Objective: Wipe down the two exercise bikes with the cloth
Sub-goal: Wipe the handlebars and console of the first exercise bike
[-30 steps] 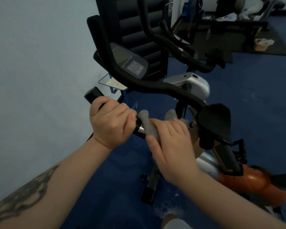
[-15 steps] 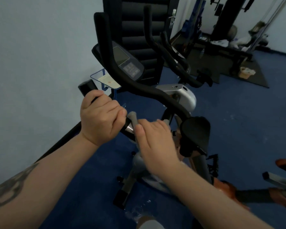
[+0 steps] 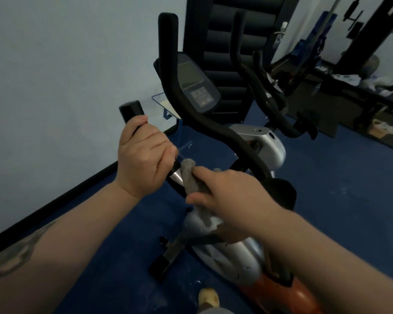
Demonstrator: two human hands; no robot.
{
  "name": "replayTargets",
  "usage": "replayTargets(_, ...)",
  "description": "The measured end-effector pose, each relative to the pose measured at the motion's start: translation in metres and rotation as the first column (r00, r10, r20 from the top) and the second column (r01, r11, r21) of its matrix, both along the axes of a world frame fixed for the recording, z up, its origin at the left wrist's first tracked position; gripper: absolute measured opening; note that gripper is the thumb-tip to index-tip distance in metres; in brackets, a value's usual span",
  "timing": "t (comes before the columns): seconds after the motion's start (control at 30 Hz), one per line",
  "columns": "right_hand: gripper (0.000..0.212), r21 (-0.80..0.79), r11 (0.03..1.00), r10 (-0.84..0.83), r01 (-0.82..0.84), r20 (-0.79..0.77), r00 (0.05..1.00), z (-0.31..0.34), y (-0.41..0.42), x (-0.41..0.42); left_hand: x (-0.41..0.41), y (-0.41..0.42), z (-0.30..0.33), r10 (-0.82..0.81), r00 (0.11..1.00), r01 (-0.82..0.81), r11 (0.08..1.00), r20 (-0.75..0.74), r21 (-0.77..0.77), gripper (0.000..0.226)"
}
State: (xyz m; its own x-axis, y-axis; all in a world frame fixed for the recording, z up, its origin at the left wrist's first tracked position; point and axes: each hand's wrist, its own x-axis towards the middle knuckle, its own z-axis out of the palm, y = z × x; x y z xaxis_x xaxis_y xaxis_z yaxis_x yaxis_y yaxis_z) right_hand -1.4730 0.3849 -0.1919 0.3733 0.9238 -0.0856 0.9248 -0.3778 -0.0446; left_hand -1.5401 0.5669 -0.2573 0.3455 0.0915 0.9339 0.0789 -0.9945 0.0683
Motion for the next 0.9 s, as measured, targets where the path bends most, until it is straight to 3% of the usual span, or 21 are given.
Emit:
replayTargets(0.13,0.036,-0.17,0.97,0.134,-0.176,-0.23,0.964,0.021,-0.02,0.057,-0.007,-0.021,-0.003,0.065,0.995,-0.075,0.986,-0.071,-0.149,0.043)
replayTargets(0.2,0.029,-0.162,0.951,0.207,-0.265,-0.304,0.93,0.02,-0.015,0.068,-0.006,-0.036,-0.004,0.091,0.994,-0.103,0.964,-0.062,-0.245,0.037)
replayTargets(0.27,0.02,-0.129,0.914,0.339,-0.386,-0.282,0.897,0.012,-0.008,0.07,-0.004,-0.047,-0.004,0.104,0.993,-0.119,0.94,-0.062,-0.319,0.033)
replayTargets(0.37,0.016,-0.107,0.855,0.439,-0.508,-0.373,0.818,0.011,-0.011,0.085,-0.007,-0.052,-0.002,0.113,0.987,-0.146,0.927,-0.115,-0.344,0.03)
replayTargets(0.47,0.044,-0.166,0.852,0.36,-0.496,-0.5,0.787,0.026,-0.021,0.115,-0.01,-0.053,0.001,0.127,0.977,-0.178,0.927,-0.169,-0.329,0.03)
replayTargets(0.53,0.042,-0.148,0.843,0.409,-0.518,-0.451,0.794,0.026,-0.017,0.121,-0.01,-0.057,0.002,0.16,0.97,-0.215,0.915,-0.182,-0.341,0.032)
replayTargets(0.63,0.022,-0.13,0.803,0.548,-0.581,-0.221,0.807,0.005,-0.003,0.098,-0.007,-0.062,0.004,0.201,0.963,-0.256,0.893,-0.18,-0.371,0.032)
replayTargets(0.67,0.019,-0.095,0.788,0.581,-0.609,-0.214,0.785,-0.002,0.001,0.092,-0.006,-0.063,0.004,0.209,0.96,-0.265,0.888,-0.185,-0.376,0.032)
replayTargets(0.73,0.017,-0.053,0.773,0.58,-0.632,-0.341,0.739,-0.004,0.006,0.098,-0.006,-0.066,0.006,0.212,0.956,-0.275,0.885,-0.201,-0.376,0.031)
replayTargets(0.8,0.035,-0.092,0.765,0.551,-0.637,-0.417,0.723,0.003,0.008,0.116,-0.007,-0.069,0.007,0.217,0.948,-0.294,0.875,-0.232,-0.385,0.029)
replayTargets(0.83,0.042,-0.108,0.756,0.554,-0.645,-0.419,0.719,0.006,0.007,0.124,-0.007,-0.071,0.007,0.222,0.945,-0.304,0.868,-0.242,-0.392,0.029)
replayTargets(0.9,0.03,-0.119,0.712,0.63,-0.692,-0.326,0.704,0.005,0.008,0.127,-0.006,-0.074,0.007,0.237,0.942,-0.32,0.852,-0.24,-0.415,0.028)
